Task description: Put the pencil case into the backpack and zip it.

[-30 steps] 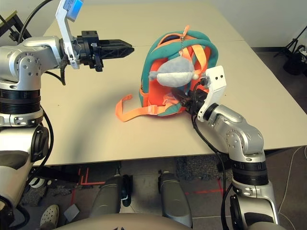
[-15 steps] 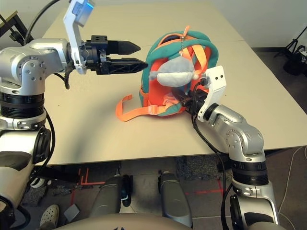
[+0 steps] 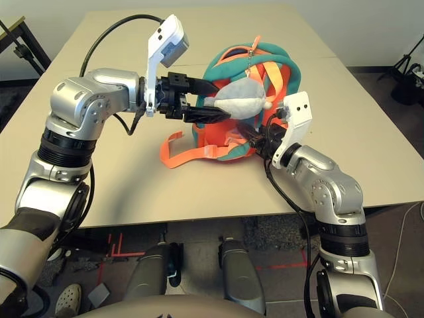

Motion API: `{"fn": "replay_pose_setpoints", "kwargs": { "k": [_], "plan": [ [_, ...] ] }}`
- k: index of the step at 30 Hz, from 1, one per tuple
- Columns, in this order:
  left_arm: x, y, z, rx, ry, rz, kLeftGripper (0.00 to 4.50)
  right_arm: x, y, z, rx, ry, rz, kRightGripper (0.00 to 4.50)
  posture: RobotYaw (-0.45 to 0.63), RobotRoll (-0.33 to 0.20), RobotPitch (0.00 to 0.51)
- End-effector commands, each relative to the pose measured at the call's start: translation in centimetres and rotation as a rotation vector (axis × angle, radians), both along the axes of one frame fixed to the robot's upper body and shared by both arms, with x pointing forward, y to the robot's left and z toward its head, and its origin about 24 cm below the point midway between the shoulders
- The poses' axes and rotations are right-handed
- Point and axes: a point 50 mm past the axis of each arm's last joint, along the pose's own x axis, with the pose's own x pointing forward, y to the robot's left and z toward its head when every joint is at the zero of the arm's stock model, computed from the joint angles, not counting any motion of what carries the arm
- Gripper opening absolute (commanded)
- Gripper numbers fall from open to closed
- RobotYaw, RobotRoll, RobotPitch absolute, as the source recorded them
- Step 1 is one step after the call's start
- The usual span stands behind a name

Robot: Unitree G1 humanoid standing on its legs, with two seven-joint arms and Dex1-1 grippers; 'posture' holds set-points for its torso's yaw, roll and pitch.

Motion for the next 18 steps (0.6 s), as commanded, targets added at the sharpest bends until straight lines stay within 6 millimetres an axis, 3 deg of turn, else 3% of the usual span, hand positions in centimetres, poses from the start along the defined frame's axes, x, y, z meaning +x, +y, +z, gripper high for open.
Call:
{"fn": "replay_pose_setpoints", "kwargs": {
  "k": [1, 18],
  "plan": [
    [0.59, -0.23, -0.28, 0.019, -0.013, 0.033, 4.5, -0.11, -0.16, -1.18, -0.014, 0.057, -0.016, 0.79, -0.15, 0.0, 0.095],
    [0.43, -0.18, -0.63, 0.021, 0.006, 0.026, 4.5, -0.15, 0.06, -1.38, -0.013, 0.06, -0.013, 0.79, -0.14, 0.0, 0.1]
  ]
}}
